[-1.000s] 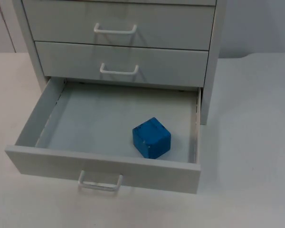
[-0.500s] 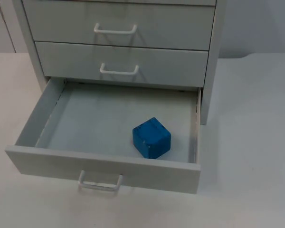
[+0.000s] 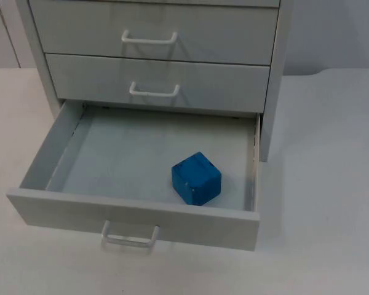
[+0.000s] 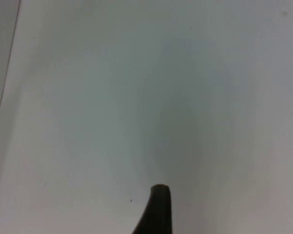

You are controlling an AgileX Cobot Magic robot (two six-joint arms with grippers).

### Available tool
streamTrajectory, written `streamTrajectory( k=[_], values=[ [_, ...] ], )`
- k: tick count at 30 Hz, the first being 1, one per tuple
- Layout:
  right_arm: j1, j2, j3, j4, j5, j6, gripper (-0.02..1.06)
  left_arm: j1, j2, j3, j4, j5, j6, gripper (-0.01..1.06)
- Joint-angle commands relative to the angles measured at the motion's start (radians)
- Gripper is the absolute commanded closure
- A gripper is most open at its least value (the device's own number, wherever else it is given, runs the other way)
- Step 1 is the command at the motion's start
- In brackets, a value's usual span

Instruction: Open the drawer with the left hand, place the block into the drawer with the right hand, then close the drawer with the left hand.

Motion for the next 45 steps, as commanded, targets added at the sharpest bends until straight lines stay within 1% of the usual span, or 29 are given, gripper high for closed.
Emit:
streamTrajectory(
  k=[1,2,3,5,7,8,11,15,18,20,22,23,24,25,27,28,29,30,32,33,36,37,38,42,43,45],
  values=[
    [-0.006,-0.007,0.005,0.012,-0.024,-0.008,0.33,0.001,-0.003,-0.002,-0.012,-0.061,0.011,0.86],
    [-0.006,-0.007,0.005,0.012,-0.024,-0.008,0.33,0.001,-0.003,-0.002,-0.012,-0.061,0.011,0.86],
    [-0.006,-0.007,0.005,0.013,-0.024,-0.008,0.33,0.001,0.005,-0.002,-0.025,-0.085,0.034,1.06],
    [-0.006,-0.007,0.007,0.014,-0.024,-0.008,0.33,0.001,0.039,-0.005,-0.085,-0.110,0.114,1.05],
    [-0.006,-0.007,0.007,0.014,-0.024,-0.008,0.33,0.001,0.099,-0.020,-0.162,-0.100,0.202,1.05],
    [-0.006,-0.007,0.007,0.014,-0.024,-0.008,0.33,0.001,0.099,-0.020,-0.162,-0.100,0.202,1.05],
    [-0.006,-0.007,0.007,0.014,-0.024,-0.008,0.33,0.001,0.237,-0.076,-0.256,-0.041,0.340,1.05],
    [-0.006,-0.007,0.007,0.014,-0.026,-0.008,0.33,0.001,0.340,-0.129,-0.268,-0.015,0.371,1.05],
    [-0.006,-0.007,0.009,0.014,-0.028,-0.008,0.33,-0.024,0.391,-0.152,-0.265,-0.015,0.389,1.05],
    [-0.006,-0.007,0.009,0.014,-0.029,-0.008,0.33,-0.063,0.430,-0.165,-0.248,-0.018,0.417,1.05],
    [-0.006,-0.007,0.009,0.014,-0.029,-0.008,0.33,-0.117,0.466,-0.174,-0.203,-0.029,0.419,1.05],
    [-0.006,-0.007,0.009,0.014,-0.029,-0.008,0.33,-0.117,0.466,-0.174,-0.203,-0.029,0.419,1.05],
    [-0.006,-0.007,0.009,0.014,-0.029,-0.008,0.33,-0.140,0.484,-0.175,-0.176,-0.034,0.419,1.05],
    [-0.006,-0.007,0.009,0.014,-0.032,-0.008,0.33,-0.186,0.508,-0.175,-0.136,-0.042,0.407,1.05],
    [-0.006,-0.007,0.009,0.014,-0.032,-0.008,0.33,-0.245,0.531,-0.175,-0.051,-0.069,0.332,1.05],
    [-0.006,-0.007,0.009,0.014,-0.032,-0.008,0.33,-0.245,0.531,-0.175,-0.051,-0.069,0.332,1.05],
    [-0.006,-0.007,0.009,0.014,-0.032,-0.008,0.33,-0.268,0.537,-0.175,-0.024,-0.073,0.313,1.05],
    [-0.006,-0.007,0.009,0.014,-0.032,-0.008,0.33,-0.316,0.548,-0.175,0.050,-0.086,0.263,1.05],
    [-0.006,-0.007,0.009,0.014,-0.032,-0.008,0.33,-0.388,0.562,-0.175,0.152,-0.095,0.213,1.05],
    [-0.006,-0.007,0.009,0.014,-0.032,-0.008,0.33,-0.388,0.562,-0.175,0.152,-0.095,0.213,1.05],
    [-0.006,-0.007,0.009,0.014,-0.032,-0.008,0.33,-0.512,0.586,-0.175,0.280,-0.097,0.172,1.05],
    [-0.006,-0.007,0.009,0.014,-0.032,-0.008,0.33,-0.512,0.586,-0.175,0.280,-0.097,0.172,1.05],
    [-0.006,-0.007,0.009,0.014,-0.032,-0.008,0.33,-0.583,0.603,-0.172,0.347,-0.097,0.155,1.05],
    [-0.006,-0.007,0.009,0.014,-0.032,-0.008,0.33,-0.751,0.673,-0.172,0.569,-0.087,0.021,1.05],
    [-0.006,-0.007,0.009,0.014,-0.032,-0.008,0.33,-0.751,0.673,-0.172,0.569,-0.087,0.021,1.05],
    [-0.006,-0.007,0.009,0.014,-0.032,-0.008,0.33,-0.820,0.717,-0.171,0.653,-0.087,-0.003,1.05]
  ],
)
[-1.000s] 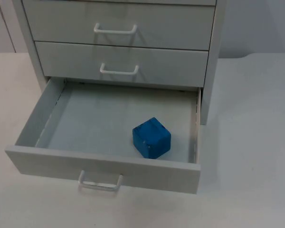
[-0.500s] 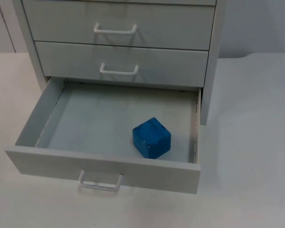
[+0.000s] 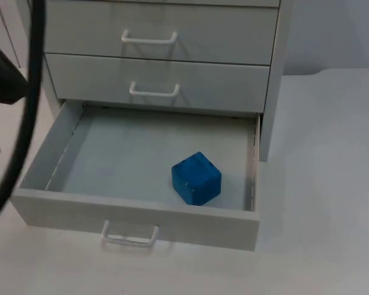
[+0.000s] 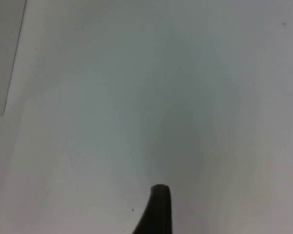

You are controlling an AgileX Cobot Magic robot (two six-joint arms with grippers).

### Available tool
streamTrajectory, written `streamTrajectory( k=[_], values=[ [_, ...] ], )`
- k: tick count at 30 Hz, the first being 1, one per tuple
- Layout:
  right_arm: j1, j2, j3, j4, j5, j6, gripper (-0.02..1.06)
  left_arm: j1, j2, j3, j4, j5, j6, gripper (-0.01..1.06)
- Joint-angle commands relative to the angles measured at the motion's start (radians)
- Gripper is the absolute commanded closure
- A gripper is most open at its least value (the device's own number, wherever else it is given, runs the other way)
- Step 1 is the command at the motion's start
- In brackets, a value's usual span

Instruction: Open the drawer with the left hand, place the block into the drawer with the right hand, then close the drawer with the left hand.

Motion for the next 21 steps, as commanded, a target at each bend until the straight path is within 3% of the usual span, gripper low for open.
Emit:
streamTrajectory(
  k=[1,4,6,9,17,21],
  values=[
    [-0.006,-0.007,0.009,0.006,-0.010,-0.008,0.33,-0.086,0.054,0.003,0.115,-0.006,-0.043,1.05],
    [-0.006,-0.007,0.009,0.006,-0.010,-0.008,0.33,-0.143,0.096,0.037,0.204,-0.031,-0.062,1.05],
    [-0.006,-0.007,0.009,0.006,-0.010,-0.008,0.33,-0.179,0.150,0.102,0.335,-0.061,-0.162,1.05],
    [-0.006,-0.007,0.009,0.006,-0.010,-0.008,0.33,-0.184,0.180,0.157,0.407,-0.119,-0.211,1.05],
    [-0.006,-0.007,0.009,0.021,-0.017,-0.008,0.33,-0.184,0.267,0.220,0.431,-0.326,-0.241,1.05],
    [-0.006,-0.007,0.009,0.021,-0.017,-0.008,0.33,-0.184,0.334,0.237,0.447,-0.357,-0.256,1.05]
  ],
)
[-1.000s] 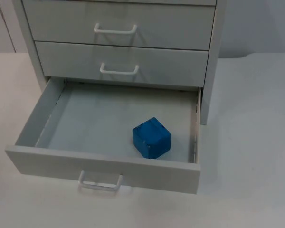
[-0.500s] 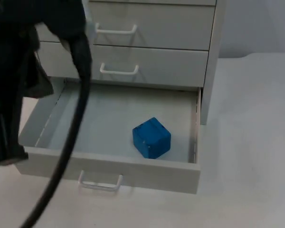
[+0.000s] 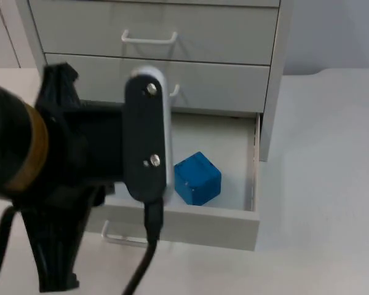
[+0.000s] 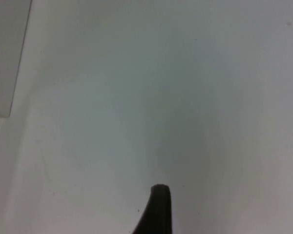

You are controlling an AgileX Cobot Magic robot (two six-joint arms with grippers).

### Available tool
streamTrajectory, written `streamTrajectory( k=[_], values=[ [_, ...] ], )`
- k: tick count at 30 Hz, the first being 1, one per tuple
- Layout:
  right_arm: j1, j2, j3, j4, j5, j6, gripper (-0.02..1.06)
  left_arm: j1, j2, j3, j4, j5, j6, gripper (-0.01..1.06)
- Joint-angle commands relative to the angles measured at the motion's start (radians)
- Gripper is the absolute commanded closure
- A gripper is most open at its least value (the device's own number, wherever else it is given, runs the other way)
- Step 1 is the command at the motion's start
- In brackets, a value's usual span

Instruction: Open the drawer with the left hand, place the block into the drawer with the right hand, then close the drawer with the left hand.

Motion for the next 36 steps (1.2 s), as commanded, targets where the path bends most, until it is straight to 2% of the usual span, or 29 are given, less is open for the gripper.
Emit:
streamTrajectory(
  k=[1,2,5,6,11,12,18,21,22,24,26,30,34,36],
  values=[
    [-0.006,-0.007,0.008,0.003,-0.015,-0.008,0.33,-0.006,0.076,0.011,0.069,-0.031,-0.054,1.05],
    [-0.006,-0.007,0.008,0.003,-0.015,-0.008,0.33,-0.006,0.076,0.011,0.069,-0.031,-0.054,1.05],
    [-0.006,-0.007,0.008,0.003,-0.015,-0.008,0.33,-0.006,0.153,0.011,0.225,-0.033,-0.222,1.05],
    [-0.006,-0.007,0.008,0.003,-0.015,-0.008,0.33,-0.006,0.153,0.011,0.225,-0.033,-0.222,1.05],
    [-0.006,-0.007,0.008,0.007,-0.022,-0.008,0.33,-0.006,0.264,0.011,0.416,-0.059,-0.392,1.05],
    [-0.006,-0.007,0.008,0.007,-0.022,-0.008,0.33,-0.006,0.264,0.011,0.416,-0.059,-0.392,1.05],
    [-0.006,-0.007,0.008,0.007,-0.022,-0.008,0.33,-0.006,0.357,0.011,0.597,-0.080,-0.568,1.05],
    [-0.006,-0.007,0.008,0.007,-0.022,-0.008,0.33,-0.004,0.406,0.011,0.798,-0.074,-0.756,1.05],
    [-0.006,-0.007,0.008,0.007,-0.022,-0.008,0.33,-0.004,0.406,0.011,0.798,-0.074,-0.756,1.05],
    [-0.006,-0.007,0.008,0.007,-0.024,-0.008,0.33,-0.004,0.427,0.011,0.929,-0.050,-0.887,1.05],
    [-0.006,-0.007,0.008,0.007,-0.024,-0.008,0.33,-0.004,0.447,0.011,0.971,-0.036,-0.969,1.05],
    [-0.006,-0.007,0.008,0.007,-0.024,-0.008,0.33,-0.004,0.497,0.006,0.971,0.009,-0.974,1.05],
    [-0.006,-0.007,0.008,0.007,-0.024,-0.008,0.33,0.008,0.534,-0.010,0.971,0.017,-0.985,1.05],
    [-0.006,-0.007,0.008,0.007,-0.024,-0.008,0.33,0.008,0.542,-0.029,0.971,0.053,-0.985,1.05]
  ],
)
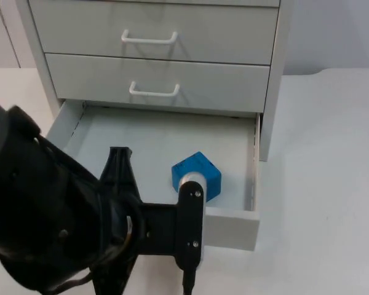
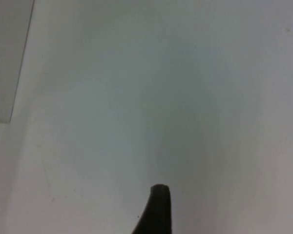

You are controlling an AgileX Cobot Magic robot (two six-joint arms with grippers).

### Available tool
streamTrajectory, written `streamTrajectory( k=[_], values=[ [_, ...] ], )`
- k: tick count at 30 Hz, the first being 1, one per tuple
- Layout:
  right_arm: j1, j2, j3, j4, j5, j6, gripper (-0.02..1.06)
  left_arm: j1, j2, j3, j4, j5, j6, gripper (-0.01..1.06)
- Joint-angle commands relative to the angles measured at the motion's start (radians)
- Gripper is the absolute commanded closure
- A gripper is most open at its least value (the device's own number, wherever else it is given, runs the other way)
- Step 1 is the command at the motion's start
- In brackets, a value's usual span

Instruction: Open the drawer with the left hand, place the block into the drawer with the right hand, then close the drawer with the left hand.

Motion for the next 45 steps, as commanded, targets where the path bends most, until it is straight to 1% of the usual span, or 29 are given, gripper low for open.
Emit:
streamTrajectory(
  k=[1,6,9,10,14,15,17,19,23,24,27,30,32,33,37,45],
  values=[
    [-0.006,-0.007,0.008,0.006,-0.010,-0.004,0.33,0.003,0.009,-0.022,0.010,0.054,-0.021,1.05],
    [-0.006,-0.007,0.008,0.006,-0.010,-0.004,0.33,0.003,0.011,-0.072,0.010,0.058,-0.017,1.05],
    [-0.006,-0.007,0.008,0.006,-0.010,-0.004,0.33,0.039,0.011,-0.105,0.010,0.050,-0.012,1.05],
    [-0.006,-0.007,0.008,0.006,-0.010,-0.004,0.33,0.039,0.011,-0.105,0.010,0.050,-0.012,1.05],
    [-0.006,-0.007,0.008,0.006,-0.010,-0.004,0.33,0.124,0.011,-0.147,0.010,0.024,0.012,1.05],
    [-0.006,-0.007,0.008,0.006,-0.010,-0.004,0.33,0.124,0.011,-0.147,0.010,0.024,0.012,1.05],
    [-0.006,-0.007,0.008,0.006,-0.010,-0.002,0.33,0.167,0.011,-0.179,0.010,0.021,0.042,1.05],
    [-0.006,-0.007,0.008,0.006,-0.012,-0.002,0.33,0.175,0.011,-0.192,0.010,0.010,0.056,1.05],
    [-0.006,-0.007,0.008,0.006,-0.014,-0.002,0.33,0.248,0.020,-0.252,0.010,-0.110,0.079,1.05],
    [-0.006,-0.007,0.008,0.006,-0.014,-0.002,0.33,0.248,0.020,-0.252,0.010,-0.110,0.079,1.05],
    [-0.006,-0.007,0.008,0.006,-0.015,-0.002,0.33,0.309,0.069,-0.311,0.010,-0.113,0.085,1.05],
    [-0.006,-0.007,0.008,0.006,-0.016,-0.002,0.33,0.341,0.100,-0.351,0.010,-0.137,0.088,1.05],
    [-0.006,-0.007,0.008,0.006,-0.019,-0.002,0.33,0.363,0.129,-0.391,0.010,-0.138,0.088,1.05],
    [-0.006,-0.007,0.008,0.006,-0.019,-0.002,0.33,0.363,0.129,-0.391,0.010,-0.138,0.088,1.05],
    [-0.006,-0.007,0.008,0.006,-0.026,-0.002,0.33,0.401,0.179,-0.467,0.010,-0.138,0.065,1.05],
    [-0.006,-0.007,0.008,0.006,-0.027,-0.004,0.33,0.411,0.186,-0.485,0.010,-0.129,-0.009,1.05]
  ],
)
